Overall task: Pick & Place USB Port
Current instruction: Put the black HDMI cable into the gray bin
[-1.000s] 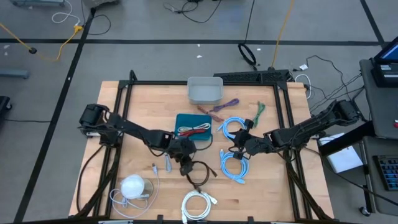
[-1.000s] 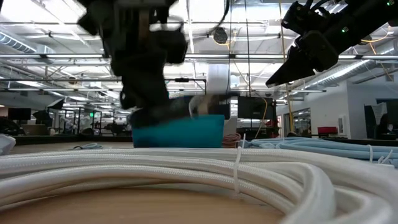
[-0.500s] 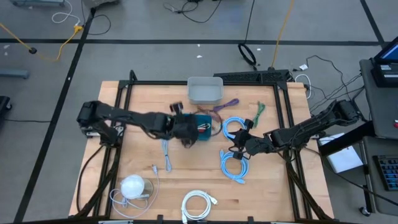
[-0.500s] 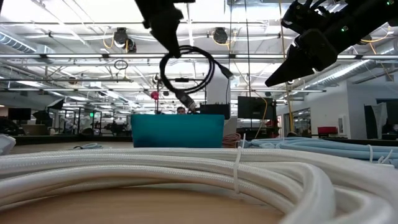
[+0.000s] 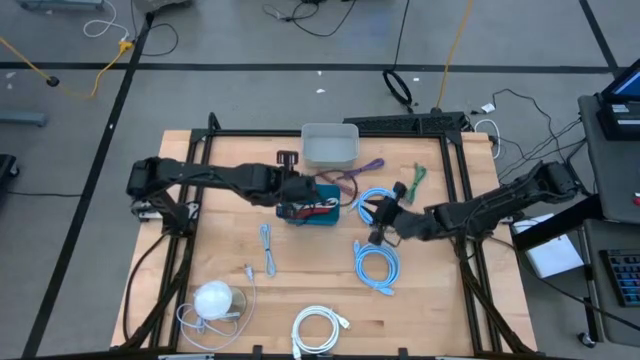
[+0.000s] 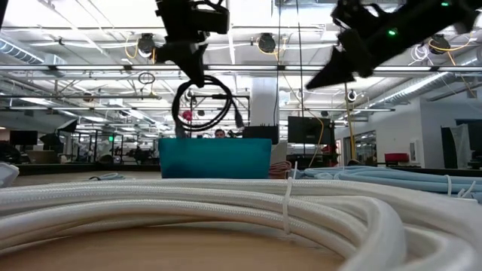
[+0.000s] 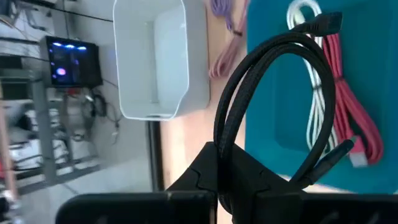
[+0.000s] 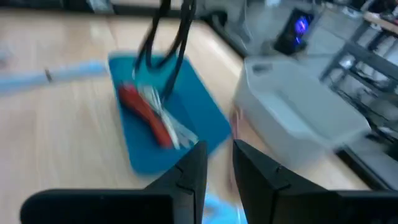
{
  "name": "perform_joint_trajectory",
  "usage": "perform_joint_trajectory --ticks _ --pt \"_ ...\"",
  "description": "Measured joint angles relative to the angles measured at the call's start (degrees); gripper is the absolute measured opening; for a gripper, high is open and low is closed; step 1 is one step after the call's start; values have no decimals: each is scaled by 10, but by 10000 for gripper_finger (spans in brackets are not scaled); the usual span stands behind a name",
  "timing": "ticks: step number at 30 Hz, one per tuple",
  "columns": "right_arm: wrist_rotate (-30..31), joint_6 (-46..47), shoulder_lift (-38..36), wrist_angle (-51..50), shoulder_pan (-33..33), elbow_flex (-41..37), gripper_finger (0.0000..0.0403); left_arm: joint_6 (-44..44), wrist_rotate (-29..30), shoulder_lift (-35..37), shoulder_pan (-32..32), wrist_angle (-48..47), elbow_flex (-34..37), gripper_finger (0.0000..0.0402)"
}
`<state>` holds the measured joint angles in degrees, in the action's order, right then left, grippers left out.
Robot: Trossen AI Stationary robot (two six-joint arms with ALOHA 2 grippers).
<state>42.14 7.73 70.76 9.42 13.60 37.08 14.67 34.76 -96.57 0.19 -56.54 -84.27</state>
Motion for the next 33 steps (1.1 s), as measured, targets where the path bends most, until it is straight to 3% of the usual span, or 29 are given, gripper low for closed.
perform_joint_trajectory --ticks 6,12,17,25,33 --pt "-163 -50 7 164 -78 0 78 18 58 0 -47 1 0 10" --pt "-220 -33 59 221 -133 0 105 55 92 0 -73 49 0 9" --pt "-274 -5 128 272 -149 13 135 77 49 0 -72 91 -1 9" --pt "-285 -40 163 264 -120 73 176 86 44 1 -73 88 -2 9" --pt "-285 -40 159 244 -106 84 184 81 45 1 -73 77 -2 9"
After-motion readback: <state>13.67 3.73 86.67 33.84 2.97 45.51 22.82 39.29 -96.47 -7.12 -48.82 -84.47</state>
